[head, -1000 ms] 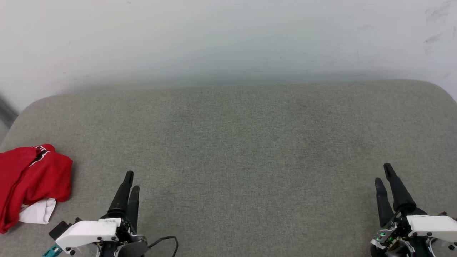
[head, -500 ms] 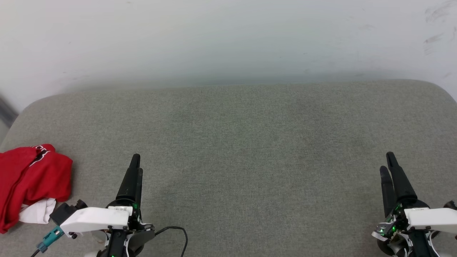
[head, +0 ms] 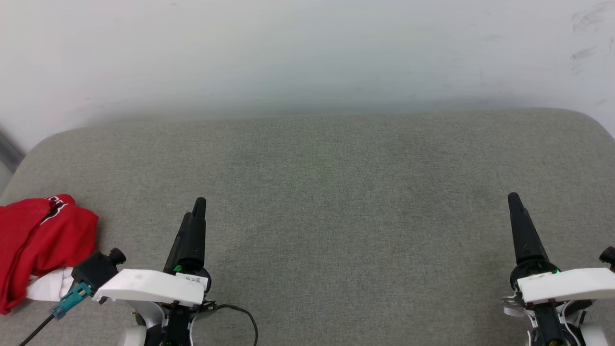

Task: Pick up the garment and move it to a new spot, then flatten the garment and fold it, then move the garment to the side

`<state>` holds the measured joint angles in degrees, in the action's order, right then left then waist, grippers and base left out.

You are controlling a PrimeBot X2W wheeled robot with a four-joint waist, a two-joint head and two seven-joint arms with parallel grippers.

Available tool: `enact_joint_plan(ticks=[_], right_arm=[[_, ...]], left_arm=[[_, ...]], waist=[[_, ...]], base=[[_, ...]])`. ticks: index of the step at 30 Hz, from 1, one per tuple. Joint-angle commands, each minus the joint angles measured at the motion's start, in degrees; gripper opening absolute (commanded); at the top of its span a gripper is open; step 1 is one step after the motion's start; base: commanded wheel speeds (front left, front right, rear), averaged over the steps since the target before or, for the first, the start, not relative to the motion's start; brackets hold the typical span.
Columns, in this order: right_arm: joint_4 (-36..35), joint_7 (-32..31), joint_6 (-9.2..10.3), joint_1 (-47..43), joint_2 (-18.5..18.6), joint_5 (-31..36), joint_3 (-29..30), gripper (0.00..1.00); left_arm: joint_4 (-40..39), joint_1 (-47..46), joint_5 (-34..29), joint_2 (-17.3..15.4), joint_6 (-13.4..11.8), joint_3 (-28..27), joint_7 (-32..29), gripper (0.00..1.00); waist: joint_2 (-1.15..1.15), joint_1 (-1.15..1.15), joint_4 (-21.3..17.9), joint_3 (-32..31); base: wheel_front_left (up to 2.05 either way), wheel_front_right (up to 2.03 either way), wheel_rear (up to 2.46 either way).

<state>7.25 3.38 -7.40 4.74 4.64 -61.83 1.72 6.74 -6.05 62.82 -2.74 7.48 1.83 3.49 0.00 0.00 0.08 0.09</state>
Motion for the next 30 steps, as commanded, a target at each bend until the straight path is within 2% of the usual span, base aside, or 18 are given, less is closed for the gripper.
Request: enact_joint_plan(ticks=[1,12,30], right_arm=[[-1.03,0.57,-0.11,1.43,0.68,2.54,-0.27,1.00],[-1.31,2.05,-0.11,1.68,0.97,17.58,-0.65,1.00],[-1.97,0.94,-0.12,1.82,2.71,32.40,-2.24,1.00]], left_arm=[[-1.01,-1.41,-2.55,-0.48,0.01,0.44,0.53,1.00],[-1.07,-1.30,-18.57,-1.90,0.01,1.56,2.58,1.00],[-0.61,-1.38,-34.75,-3.15,-0.43,2.47,5.33,1.00]], waist=[[0.00,0.00,0.00,-0.03],[0.00,0.00,0.03,-0.25],[0.00,0.00,0.07,-0.44]], base=[[0.00,0.00,0.00],[0.00,0.00,0.00],[0.00,0.00,0.00]])
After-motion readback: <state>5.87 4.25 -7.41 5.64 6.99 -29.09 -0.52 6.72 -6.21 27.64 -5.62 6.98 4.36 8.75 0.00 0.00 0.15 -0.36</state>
